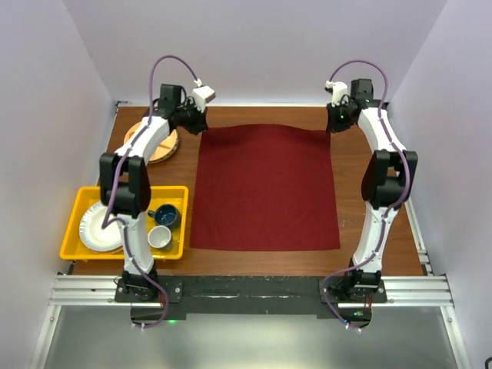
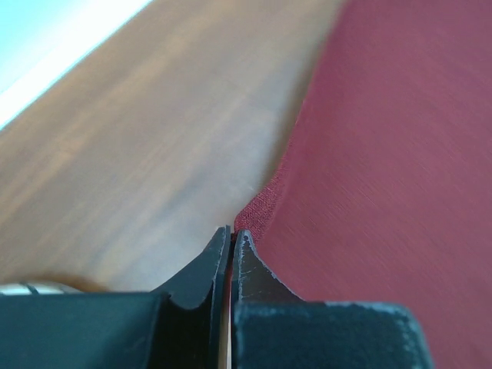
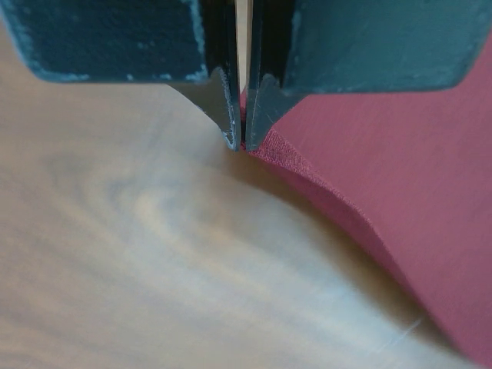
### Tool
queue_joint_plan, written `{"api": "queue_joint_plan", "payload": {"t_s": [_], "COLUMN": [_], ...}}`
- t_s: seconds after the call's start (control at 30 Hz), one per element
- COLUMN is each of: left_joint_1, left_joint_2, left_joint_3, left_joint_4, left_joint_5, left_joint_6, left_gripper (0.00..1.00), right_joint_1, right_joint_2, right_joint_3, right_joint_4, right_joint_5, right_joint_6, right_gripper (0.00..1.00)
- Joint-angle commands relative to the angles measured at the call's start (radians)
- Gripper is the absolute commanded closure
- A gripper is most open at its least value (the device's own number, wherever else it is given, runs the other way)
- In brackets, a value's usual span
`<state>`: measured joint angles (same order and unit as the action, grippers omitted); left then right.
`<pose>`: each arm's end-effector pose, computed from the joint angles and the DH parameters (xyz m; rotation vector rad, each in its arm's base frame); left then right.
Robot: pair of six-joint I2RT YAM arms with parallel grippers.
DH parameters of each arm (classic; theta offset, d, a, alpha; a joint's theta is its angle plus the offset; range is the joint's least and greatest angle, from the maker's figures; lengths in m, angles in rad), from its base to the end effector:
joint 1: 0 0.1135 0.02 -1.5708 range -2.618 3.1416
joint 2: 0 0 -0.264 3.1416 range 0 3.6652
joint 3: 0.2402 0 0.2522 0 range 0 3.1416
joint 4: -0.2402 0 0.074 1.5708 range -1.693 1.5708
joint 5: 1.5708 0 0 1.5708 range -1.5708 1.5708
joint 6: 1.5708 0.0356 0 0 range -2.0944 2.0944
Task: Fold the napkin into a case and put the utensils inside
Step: Adjust the items.
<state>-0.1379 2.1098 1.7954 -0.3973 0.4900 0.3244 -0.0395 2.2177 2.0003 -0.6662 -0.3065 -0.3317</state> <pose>0.4799 -0.0835 0.2525 0.7520 2.0912 -0.4555 0.4998 -0.0090 0.2465 -0.4818 2.3610 0.2064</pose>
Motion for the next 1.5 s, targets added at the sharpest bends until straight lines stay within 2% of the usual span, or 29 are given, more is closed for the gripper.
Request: {"api": "queue_joint_plan", "payload": {"t_s": [0.0,0.1,0.2,0.4,0.63,0.77,0.9,1.0,1.2,1.47], "left_joint_1": [0.001,0.000,-0.011,-0.054,-0.121,-0.121,-0.095,-0.091,-0.094,-0.132], "left_joint_2": [-0.166,-0.220,-0.234,-0.172,-0.044,0.048,0.072,0.000,-0.186,-0.404], "left_joint_3": [-0.207,-0.351,-0.450,-0.510,-0.469,-0.314,-0.211,-0.205,-0.324,-0.638], "left_joint_4": [-0.106,-0.133,-0.114,-0.077,-0.026,-0.032,-0.077,-0.130,-0.196,-0.232], "left_joint_5": [0.131,0.136,0.133,0.084,-0.031,-0.094,-0.070,-0.007,0.123,0.163], "left_joint_6": [0.165,0.194,0.163,0.101,0.045,0.007,0.028,0.096,0.163,0.199], "left_gripper": [1.00,1.00,1.00,1.00,1.00,1.00,1.00,1.00,1.00,1.00], "right_joint_1": [0.003,0.006,0.027,0.075,0.066,0.056,0.046,0.043,-0.011,-0.039], "right_joint_2": [-0.206,-0.286,-0.309,-0.264,-0.103,-0.007,0.025,-0.047,-0.225,-0.374], "right_joint_3": [-0.168,-0.373,-0.496,-0.584,-0.482,-0.316,-0.148,-0.156,-0.261,-0.527], "right_joint_4": [-0.071,-0.090,-0.075,0.009,0.066,0.022,-0.059,-0.091,-0.145,-0.197], "right_joint_5": [-0.062,-0.065,-0.052,0.032,0.142,0.156,0.141,0.124,0.092,0.084], "right_joint_6": [-0.079,-0.089,-0.057,0.026,0.022,0.005,-0.035,-0.067,-0.151,-0.335], "right_gripper": [1.00,1.00,1.00,1.00,1.00,1.00,1.00,1.00,1.00,1.00]}}
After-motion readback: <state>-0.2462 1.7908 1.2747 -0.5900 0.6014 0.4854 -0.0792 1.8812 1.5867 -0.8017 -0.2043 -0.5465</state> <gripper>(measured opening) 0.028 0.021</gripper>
